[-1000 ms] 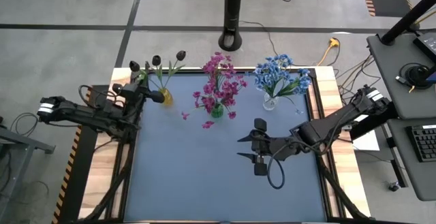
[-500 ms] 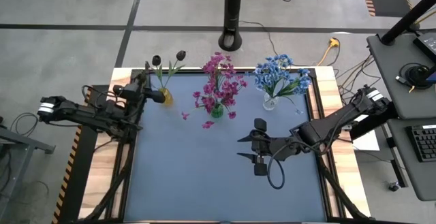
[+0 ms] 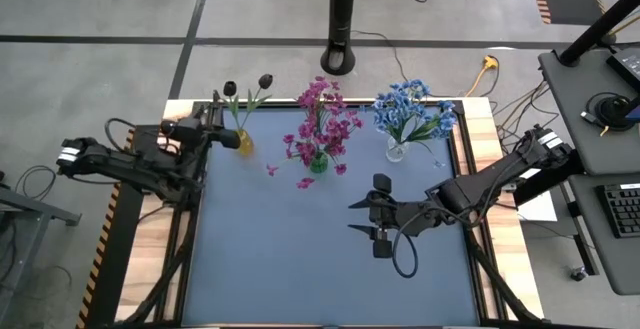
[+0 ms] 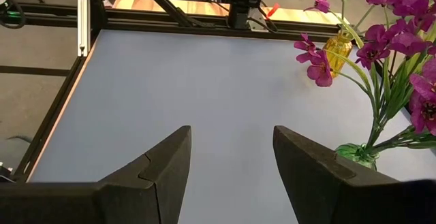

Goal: Sort flowers into vase by color
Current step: Return to Home Position

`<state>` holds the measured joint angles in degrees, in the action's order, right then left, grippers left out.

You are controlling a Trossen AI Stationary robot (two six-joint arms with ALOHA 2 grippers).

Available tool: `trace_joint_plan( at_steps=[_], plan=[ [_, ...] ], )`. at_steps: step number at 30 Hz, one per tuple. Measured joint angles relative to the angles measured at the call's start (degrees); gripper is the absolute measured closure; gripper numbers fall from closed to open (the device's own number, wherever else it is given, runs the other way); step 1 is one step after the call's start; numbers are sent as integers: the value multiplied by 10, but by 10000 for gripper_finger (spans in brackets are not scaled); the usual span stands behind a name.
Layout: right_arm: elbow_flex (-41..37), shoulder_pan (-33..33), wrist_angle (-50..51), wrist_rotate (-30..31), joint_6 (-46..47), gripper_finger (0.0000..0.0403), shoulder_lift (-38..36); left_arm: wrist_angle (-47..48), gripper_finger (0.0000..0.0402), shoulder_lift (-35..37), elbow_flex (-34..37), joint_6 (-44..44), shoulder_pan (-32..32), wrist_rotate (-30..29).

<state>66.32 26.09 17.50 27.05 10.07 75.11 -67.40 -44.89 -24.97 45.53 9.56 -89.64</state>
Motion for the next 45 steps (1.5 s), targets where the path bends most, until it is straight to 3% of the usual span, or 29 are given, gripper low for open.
trace_joint_plan(
  at_steps=[9,16,21,28,39,45],
  plan=[
    [0,0,1,0,-14,202,0,32,151,-45,-137,118,29,-6],
    [-1,3,-2,0,-63,202,-13,193,150,-93,-261,106,91,-4],
    [-1,26,5,0,-93,202,-44,277,150,-127,-319,80,187,-3],
    [-32,73,11,0,-104,202,-93,288,150,-136,-305,43,363,-3],
    [-139,108,2,-1,-43,202,-198,288,150,-160,-235,-37,603,-4],
    [-183,115,0,-5,-7,202,-232,288,150,-216,-224,-145,730,-2]
  ],
)
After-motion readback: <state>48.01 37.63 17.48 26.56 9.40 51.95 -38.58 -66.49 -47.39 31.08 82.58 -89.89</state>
